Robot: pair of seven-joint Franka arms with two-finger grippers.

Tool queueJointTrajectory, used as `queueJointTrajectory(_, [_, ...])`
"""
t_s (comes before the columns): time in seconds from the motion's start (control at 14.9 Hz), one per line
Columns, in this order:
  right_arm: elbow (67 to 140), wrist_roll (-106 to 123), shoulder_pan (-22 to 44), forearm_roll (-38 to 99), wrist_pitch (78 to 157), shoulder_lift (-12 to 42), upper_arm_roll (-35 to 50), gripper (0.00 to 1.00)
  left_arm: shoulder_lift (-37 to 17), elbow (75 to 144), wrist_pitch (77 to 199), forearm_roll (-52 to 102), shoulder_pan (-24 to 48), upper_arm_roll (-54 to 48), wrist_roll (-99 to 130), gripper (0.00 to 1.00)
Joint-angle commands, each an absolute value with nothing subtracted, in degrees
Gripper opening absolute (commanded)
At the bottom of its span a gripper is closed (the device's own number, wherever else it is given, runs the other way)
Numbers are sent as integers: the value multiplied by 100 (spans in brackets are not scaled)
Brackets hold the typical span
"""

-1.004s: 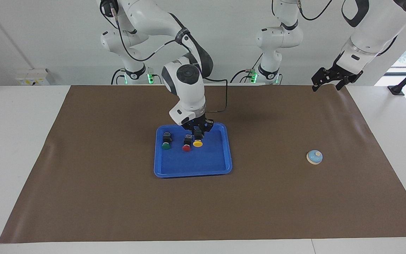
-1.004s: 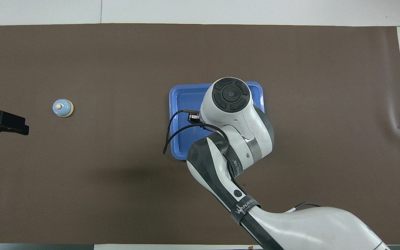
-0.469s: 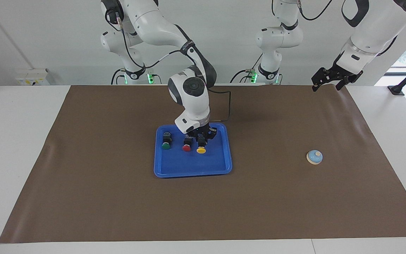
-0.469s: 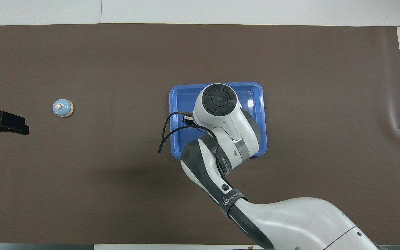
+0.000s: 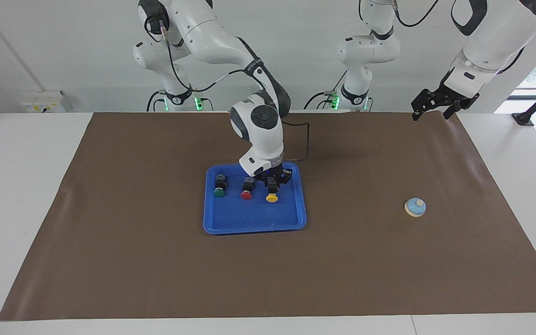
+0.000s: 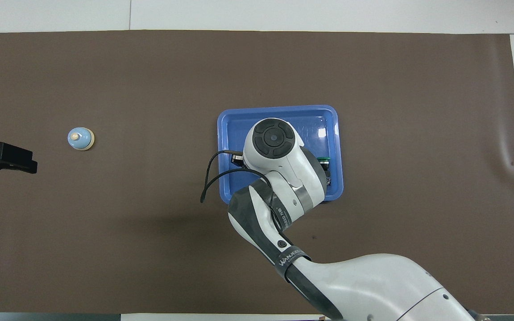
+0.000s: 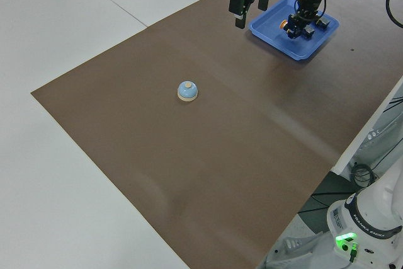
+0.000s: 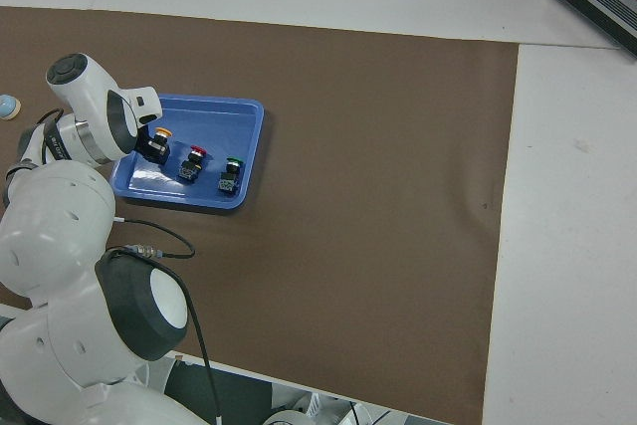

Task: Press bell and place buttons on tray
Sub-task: 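Carry the yellow button into the tray and open the right gripper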

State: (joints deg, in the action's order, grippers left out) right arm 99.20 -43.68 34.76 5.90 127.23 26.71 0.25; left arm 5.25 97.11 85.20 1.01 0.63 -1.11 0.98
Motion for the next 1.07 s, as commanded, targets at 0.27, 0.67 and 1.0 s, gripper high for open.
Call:
queueJointTrajectory(0.27, [9722, -4430, 3367, 571, 12288, 2593, -9, 100, 527, 9694, 8473, 9, 44, -123, 70, 100])
queueJointTrajectory(0.67, [9703, -3842, 2813, 527, 11743, 2023, -44, 100, 527, 9694, 8473, 9, 44, -123, 70, 100])
queueJointTrajectory(1.0, [10002, -2622, 2023, 527, 10593, 635, -44, 100, 527, 9694, 8473, 9, 44, -123, 70, 100])
